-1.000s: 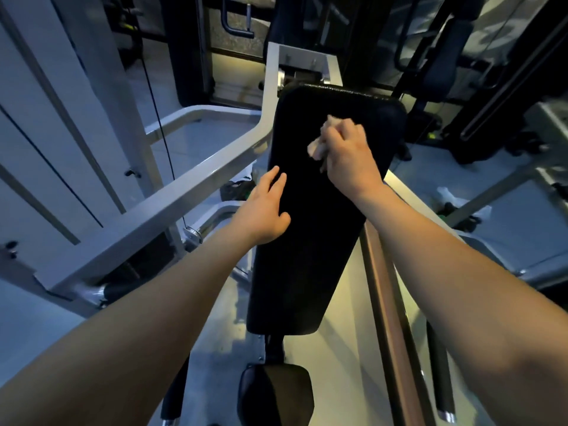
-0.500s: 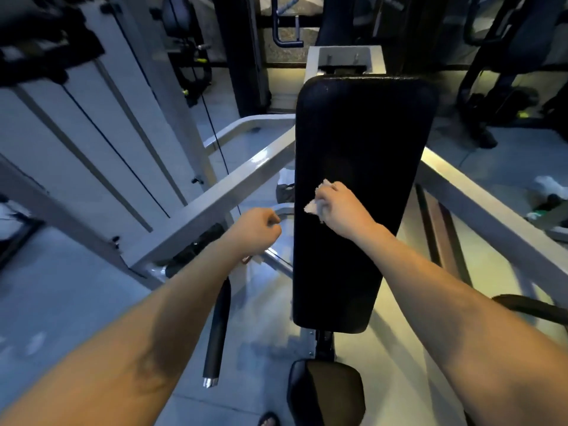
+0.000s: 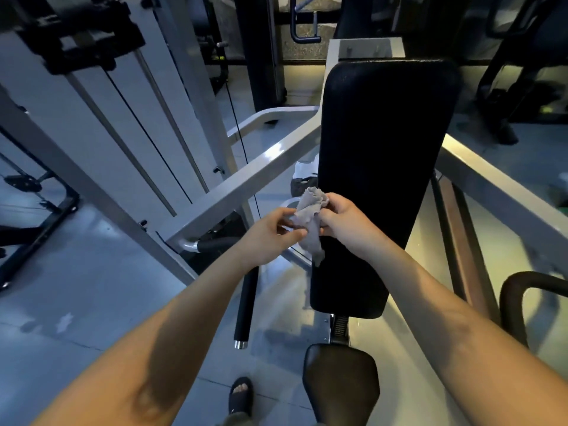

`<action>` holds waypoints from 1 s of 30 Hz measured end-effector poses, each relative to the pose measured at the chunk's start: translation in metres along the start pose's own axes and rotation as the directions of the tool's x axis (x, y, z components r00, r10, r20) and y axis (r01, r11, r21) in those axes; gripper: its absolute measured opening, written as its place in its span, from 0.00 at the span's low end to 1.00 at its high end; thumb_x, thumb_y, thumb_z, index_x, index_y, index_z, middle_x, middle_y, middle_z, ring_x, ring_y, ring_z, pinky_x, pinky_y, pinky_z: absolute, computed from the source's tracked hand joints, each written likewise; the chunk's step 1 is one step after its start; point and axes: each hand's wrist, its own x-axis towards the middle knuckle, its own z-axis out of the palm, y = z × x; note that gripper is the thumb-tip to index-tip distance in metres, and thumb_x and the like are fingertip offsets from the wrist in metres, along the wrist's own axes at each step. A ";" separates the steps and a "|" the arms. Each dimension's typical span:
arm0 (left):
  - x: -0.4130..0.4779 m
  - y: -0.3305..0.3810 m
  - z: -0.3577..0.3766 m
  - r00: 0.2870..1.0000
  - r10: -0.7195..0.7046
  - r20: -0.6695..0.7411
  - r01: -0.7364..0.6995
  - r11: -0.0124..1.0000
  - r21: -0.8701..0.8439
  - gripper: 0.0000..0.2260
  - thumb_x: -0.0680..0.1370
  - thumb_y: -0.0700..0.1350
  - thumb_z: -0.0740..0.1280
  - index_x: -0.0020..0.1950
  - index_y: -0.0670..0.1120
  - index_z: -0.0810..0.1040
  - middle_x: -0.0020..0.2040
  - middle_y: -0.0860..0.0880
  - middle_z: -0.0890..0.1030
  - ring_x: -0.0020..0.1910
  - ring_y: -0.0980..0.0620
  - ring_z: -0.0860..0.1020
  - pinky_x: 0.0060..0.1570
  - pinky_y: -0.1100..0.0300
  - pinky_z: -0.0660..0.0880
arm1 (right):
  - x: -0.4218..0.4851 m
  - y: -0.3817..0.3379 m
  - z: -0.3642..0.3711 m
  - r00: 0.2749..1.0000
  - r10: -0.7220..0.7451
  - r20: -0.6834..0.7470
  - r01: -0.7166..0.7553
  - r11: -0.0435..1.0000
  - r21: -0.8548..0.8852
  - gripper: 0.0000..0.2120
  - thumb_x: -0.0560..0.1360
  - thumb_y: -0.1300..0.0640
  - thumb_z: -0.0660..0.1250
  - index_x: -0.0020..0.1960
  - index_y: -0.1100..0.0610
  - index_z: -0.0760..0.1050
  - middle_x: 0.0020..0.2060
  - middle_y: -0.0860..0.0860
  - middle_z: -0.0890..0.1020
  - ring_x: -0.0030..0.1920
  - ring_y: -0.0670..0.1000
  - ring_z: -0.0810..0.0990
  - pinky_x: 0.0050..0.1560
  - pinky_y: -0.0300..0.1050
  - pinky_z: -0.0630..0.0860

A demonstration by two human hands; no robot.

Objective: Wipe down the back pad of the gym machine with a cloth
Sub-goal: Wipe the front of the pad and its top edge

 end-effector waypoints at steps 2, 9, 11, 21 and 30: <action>0.001 -0.010 -0.014 1.000 0.005 -0.005 -0.004 0.998 0.061 0.09 0.77 0.50 0.73 0.56 0.52 0.80 0.45 0.53 0.82 0.43 0.54 0.81 0.46 0.62 0.77 | 0.001 -0.006 0.019 1.000 0.016 0.024 -0.020 0.988 0.150 0.09 0.83 0.63 0.62 0.59 0.59 0.79 0.52 0.56 0.86 0.54 0.55 0.86 0.53 0.51 0.84; -0.006 -0.056 -0.109 1.000 0.016 -0.001 -0.016 0.979 0.202 0.13 0.78 0.52 0.71 0.49 0.42 0.78 0.42 0.44 0.80 0.40 0.51 0.76 0.44 0.56 0.74 | 0.038 -0.015 0.106 0.937 0.342 0.071 -0.326 0.781 0.533 0.12 0.76 0.50 0.61 0.50 0.57 0.77 0.37 0.54 0.78 0.34 0.53 0.77 0.36 0.44 0.79; -0.008 -0.071 -0.141 0.999 0.030 0.030 -0.035 0.977 0.212 0.09 0.80 0.51 0.69 0.50 0.46 0.77 0.43 0.48 0.80 0.42 0.51 0.77 0.42 0.57 0.74 | 0.054 -0.012 0.138 0.939 0.341 0.042 -0.325 0.842 0.431 0.12 0.78 0.48 0.67 0.55 0.56 0.79 0.43 0.55 0.81 0.40 0.53 0.81 0.41 0.47 0.81; 0.031 -0.145 -0.272 0.993 -0.119 -0.021 0.121 0.960 0.254 0.08 0.77 0.45 0.70 0.55 0.47 0.80 0.50 0.49 0.81 0.50 0.49 0.79 0.52 0.53 0.76 | 0.108 -0.011 0.261 0.903 0.399 -0.161 -0.347 0.896 0.276 0.06 0.80 0.67 0.65 0.51 0.58 0.77 0.39 0.59 0.81 0.37 0.55 0.81 0.41 0.47 0.77; 0.063 -0.189 -0.257 1.000 0.010 0.020 -0.017 0.910 0.415 0.15 0.78 0.40 0.67 0.64 0.45 0.78 0.57 0.46 0.78 0.54 0.46 0.79 0.48 0.59 0.72 | 0.134 0.007 0.287 0.809 0.474 -0.348 -0.497 0.867 0.026 0.10 0.70 0.55 0.67 0.47 0.60 0.81 0.41 0.57 0.87 0.43 0.60 0.86 0.48 0.61 0.85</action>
